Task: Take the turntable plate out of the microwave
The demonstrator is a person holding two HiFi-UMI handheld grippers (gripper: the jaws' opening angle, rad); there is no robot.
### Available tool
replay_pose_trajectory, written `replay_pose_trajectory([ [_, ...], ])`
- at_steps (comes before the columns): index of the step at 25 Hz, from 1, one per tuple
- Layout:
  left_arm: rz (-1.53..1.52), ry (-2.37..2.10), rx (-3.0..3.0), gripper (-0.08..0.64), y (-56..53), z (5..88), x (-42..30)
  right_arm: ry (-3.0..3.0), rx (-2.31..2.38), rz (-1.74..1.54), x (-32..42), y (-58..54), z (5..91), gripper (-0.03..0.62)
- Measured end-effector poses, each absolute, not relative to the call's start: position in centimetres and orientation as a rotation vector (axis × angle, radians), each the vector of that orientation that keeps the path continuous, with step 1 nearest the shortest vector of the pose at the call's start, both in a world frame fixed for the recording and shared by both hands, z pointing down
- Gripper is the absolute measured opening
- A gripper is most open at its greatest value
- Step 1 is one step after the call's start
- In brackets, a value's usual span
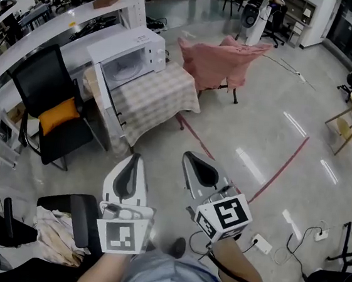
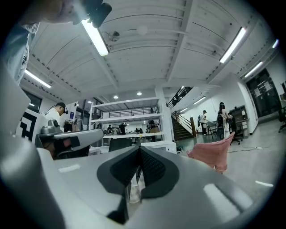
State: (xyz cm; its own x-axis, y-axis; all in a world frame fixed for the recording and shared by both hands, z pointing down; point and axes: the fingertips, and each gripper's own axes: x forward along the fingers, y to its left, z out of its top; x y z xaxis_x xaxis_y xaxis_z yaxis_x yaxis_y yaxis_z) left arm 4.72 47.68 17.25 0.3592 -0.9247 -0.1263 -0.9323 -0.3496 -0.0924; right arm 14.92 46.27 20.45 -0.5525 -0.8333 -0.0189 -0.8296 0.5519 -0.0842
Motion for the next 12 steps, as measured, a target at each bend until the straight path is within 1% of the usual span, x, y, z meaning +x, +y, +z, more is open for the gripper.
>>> replay_pose_trajectory([
  [6,0.068,1.742,-2.453,0.006,45.5,17.4,5.0,2.721,-1.426,-0.079,15.6,44.2,19.8,0.002],
  [12,0.027,1.759,-2.471,0.006,41.8,19.5,4.5,2.739,-1.421,-0.126,15.0,40.8,21.9,0.002],
])
